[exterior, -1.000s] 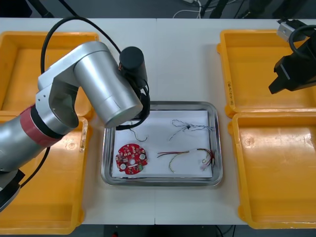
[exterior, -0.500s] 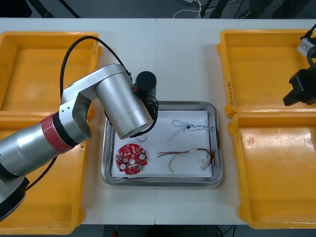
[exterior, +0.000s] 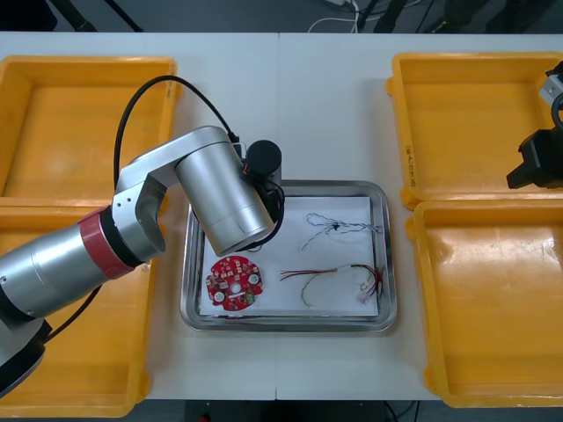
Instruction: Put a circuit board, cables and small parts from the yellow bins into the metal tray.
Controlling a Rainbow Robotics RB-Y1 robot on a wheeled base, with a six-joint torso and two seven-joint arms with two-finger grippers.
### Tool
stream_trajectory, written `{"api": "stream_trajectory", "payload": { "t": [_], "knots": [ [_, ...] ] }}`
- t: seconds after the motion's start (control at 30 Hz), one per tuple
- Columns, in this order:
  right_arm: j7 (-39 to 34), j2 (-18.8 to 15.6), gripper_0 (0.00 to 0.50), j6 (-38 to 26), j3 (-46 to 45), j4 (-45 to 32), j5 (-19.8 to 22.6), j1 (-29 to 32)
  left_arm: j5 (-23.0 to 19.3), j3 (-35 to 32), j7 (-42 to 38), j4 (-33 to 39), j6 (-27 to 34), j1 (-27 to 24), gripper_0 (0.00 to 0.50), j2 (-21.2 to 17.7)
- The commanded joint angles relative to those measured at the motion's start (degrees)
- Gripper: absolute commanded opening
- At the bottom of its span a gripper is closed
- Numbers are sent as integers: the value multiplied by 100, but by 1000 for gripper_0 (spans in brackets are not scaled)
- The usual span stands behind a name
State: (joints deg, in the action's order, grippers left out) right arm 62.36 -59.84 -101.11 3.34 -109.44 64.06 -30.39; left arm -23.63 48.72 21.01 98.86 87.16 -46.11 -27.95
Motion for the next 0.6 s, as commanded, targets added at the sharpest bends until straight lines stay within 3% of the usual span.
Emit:
{"api": "stream_trajectory", "payload": {
  "t": [0.03,0.17,0.2,0.23,0.27,0.3,0.4,0.6],
  "knots": [
    [30,-362,500,302,-298,-156,-104,394,86,58,-115,46,-103,111,1,106],
    [83,-397,500,522,-413,-156,-210,736,104,58,-115,55,-103,138,8,106],
    [83,-397,500,530,-413,-156,-219,754,104,58,-115,55,-103,138,19,106],
    [83,-423,500,548,-413,-156,-245,798,104,58,-115,55,-103,138,62,106],
    [92,-432,500,548,-430,-148,-280,833,113,58,-115,55,-112,138,150,106],
    [83,-441,500,548,-448,-148,-289,859,113,58,-124,55,-103,138,194,106],
    [92,-450,500,592,-641,-77,-227,1044,148,58,-150,55,-130,138,500,106],
    [162,-458,500,733,-940,90,-16,1316,148,58,-203,55,-156,138,500,106]
  ]
}}
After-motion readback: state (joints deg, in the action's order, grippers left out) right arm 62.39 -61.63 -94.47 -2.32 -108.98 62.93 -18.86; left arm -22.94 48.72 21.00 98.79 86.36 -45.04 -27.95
